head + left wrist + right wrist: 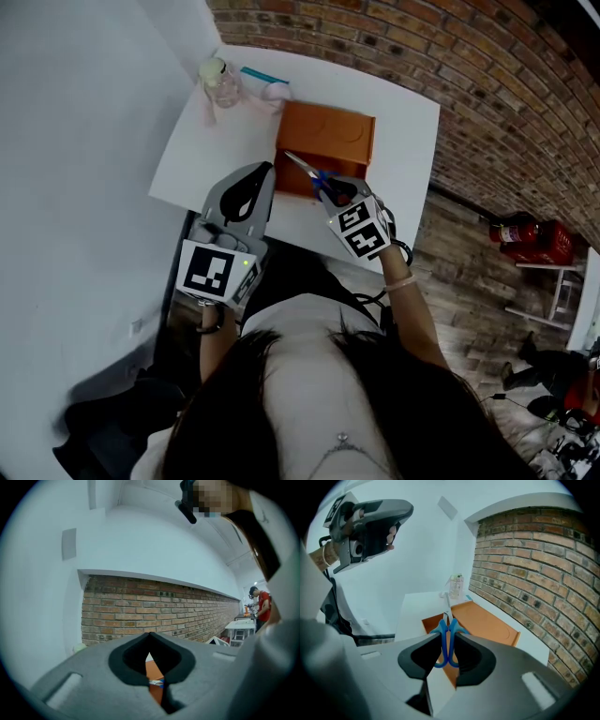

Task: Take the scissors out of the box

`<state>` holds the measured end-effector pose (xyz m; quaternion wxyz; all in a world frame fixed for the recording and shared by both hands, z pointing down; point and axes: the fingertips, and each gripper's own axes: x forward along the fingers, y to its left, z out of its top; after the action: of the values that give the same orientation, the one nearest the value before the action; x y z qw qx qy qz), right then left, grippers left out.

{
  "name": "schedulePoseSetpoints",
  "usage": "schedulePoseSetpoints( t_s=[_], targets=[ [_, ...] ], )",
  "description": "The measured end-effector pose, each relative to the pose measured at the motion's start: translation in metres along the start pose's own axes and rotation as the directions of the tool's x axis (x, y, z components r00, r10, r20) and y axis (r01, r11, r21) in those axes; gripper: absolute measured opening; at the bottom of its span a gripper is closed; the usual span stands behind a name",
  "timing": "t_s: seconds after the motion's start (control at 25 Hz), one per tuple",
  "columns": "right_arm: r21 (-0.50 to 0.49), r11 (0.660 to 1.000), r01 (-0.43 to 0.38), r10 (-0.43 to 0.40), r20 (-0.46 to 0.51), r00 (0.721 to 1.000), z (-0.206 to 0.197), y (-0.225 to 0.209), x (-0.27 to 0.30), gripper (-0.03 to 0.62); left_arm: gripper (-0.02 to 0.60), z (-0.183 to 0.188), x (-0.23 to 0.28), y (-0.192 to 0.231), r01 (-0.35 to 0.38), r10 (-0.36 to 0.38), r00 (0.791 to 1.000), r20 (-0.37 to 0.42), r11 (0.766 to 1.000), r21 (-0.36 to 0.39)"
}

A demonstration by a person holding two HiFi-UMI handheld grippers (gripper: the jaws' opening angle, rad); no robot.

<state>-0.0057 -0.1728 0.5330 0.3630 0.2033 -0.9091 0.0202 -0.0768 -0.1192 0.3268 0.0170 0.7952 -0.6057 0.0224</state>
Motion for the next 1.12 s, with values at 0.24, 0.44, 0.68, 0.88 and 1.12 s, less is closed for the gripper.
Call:
schedulePoseSetpoints(
  t_s=[0.24, 0.44, 0.68, 0.88, 1.12],
  targets=[
    [0.020, 0.999, 0.029, -0.030, 0.054, 0.998, 0.005, 0.001, -0.018, 0.098, 0.000, 0.003, -0.010, -0.012, 0.003, -0.003, 1.000, 0.003, 1.000, 0.015],
    [0.050, 0.997, 0.052, -0.057, 0.097, 0.994, 0.010, 0.000, -0.030, 0.098, 0.000, 0.003, -0.013, -0.023, 0.023, -0.024, 1.000, 0.004, 0.999, 0.023],
    [0.056, 0.994, 0.092, -0.098, 0.121, 0.988, 0.018, 0.000, -0.039, 0.098, 0.000, 0.005, -0.014, -0.021, 0.050, -0.051, 0.999, 0.018, 0.998, 0.029],
    [0.106, 0.987, 0.123, -0.138, 0.142, 0.980, 0.025, 0.001, -0.044, 0.098, 0.000, 0.005, -0.016, -0.013, 0.079, -0.079, 0.997, 0.014, 0.996, 0.030],
    [0.148, 0.975, 0.169, -0.190, 0.146, 0.971, 0.037, 0.013, -0.045, 0.098, 0.000, 0.007, -0.032, 0.002, 0.121, -0.121, 0.993, 0.016, 0.992, 0.031]
  ],
)
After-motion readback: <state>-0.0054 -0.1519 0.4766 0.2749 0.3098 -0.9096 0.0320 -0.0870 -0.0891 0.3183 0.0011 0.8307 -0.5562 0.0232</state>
